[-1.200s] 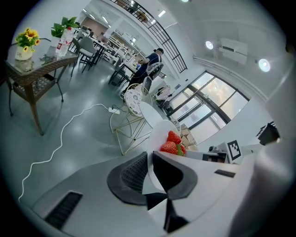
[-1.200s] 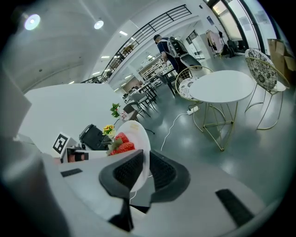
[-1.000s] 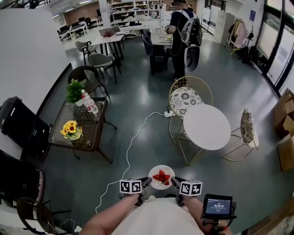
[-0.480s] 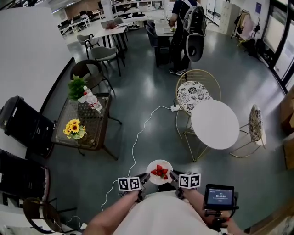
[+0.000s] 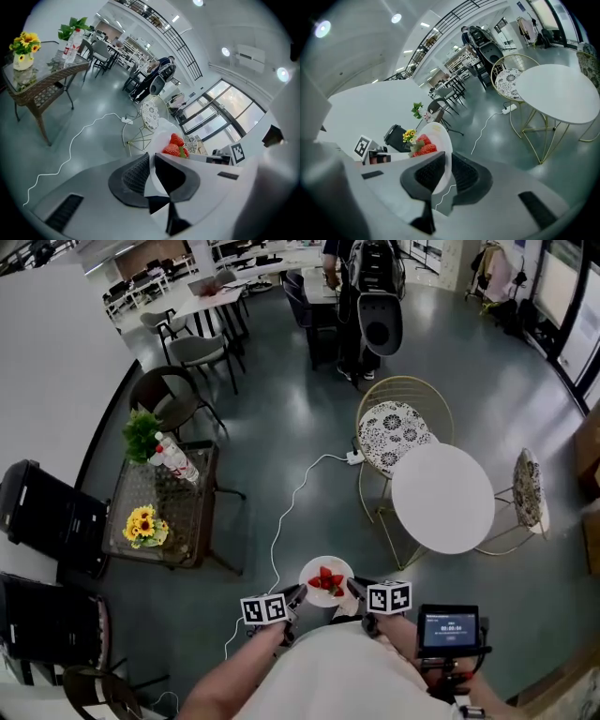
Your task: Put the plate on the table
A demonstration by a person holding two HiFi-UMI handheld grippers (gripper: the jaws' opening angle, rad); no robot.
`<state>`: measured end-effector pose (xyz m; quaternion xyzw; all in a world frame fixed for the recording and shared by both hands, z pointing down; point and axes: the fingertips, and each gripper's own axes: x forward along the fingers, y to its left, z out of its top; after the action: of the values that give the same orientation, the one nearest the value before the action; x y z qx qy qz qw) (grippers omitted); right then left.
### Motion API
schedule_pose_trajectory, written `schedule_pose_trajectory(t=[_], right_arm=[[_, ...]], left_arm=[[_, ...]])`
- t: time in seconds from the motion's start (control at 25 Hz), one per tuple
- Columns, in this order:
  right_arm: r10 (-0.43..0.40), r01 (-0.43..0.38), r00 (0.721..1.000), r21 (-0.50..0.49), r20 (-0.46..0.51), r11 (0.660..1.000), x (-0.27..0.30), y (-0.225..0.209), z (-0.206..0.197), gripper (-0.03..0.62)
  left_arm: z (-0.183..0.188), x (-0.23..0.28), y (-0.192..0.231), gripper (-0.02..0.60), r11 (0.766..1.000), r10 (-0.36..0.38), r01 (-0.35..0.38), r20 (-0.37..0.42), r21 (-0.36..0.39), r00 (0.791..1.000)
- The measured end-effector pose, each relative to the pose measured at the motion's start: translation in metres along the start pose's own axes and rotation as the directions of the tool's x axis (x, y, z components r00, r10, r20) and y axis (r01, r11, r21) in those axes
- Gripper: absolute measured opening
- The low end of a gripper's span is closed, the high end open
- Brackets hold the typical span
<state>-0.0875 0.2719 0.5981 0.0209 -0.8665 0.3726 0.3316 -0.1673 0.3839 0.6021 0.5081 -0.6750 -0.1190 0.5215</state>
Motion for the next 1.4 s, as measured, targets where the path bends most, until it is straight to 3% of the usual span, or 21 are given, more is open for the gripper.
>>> schedule_pose_trajectory(t=[0.2, 0.76, 1.0, 1.4], right_arm=[[-0.002, 0.003, 1.0, -0.032, 0.03, 0.999, 0.017, -0.039, 0.06, 0.048], [-0.091, 0.079, 0.989, 0.112, 0.112, 0.991, -0.003, -0.091, 0.12, 0.048], [-0.159, 0.129, 0.977, 0.201, 0.142, 0.971, -0.007, -0.117, 0.124, 0.048], [-0.241, 0.181, 0.952, 0.283, 0.191, 0.942, 0.019, -0.136, 0.174, 0.048]], left_arm=[[0.051, 0.05, -0.005, 0.043, 1.0, -0.021, 0.02, 0.027, 0.014, 0.999], [0.108, 0.127, -0.045, 0.043, 0.992, -0.069, 0.082, -0.131, 0.097, 0.989], [0.117, 0.158, -0.052, 0.043, 0.982, -0.114, 0.143, -0.22, 0.122, 0.969], [0.178, 0.201, -0.045, 0.043, 0.965, -0.164, 0.217, -0.308, 0.146, 0.937]])
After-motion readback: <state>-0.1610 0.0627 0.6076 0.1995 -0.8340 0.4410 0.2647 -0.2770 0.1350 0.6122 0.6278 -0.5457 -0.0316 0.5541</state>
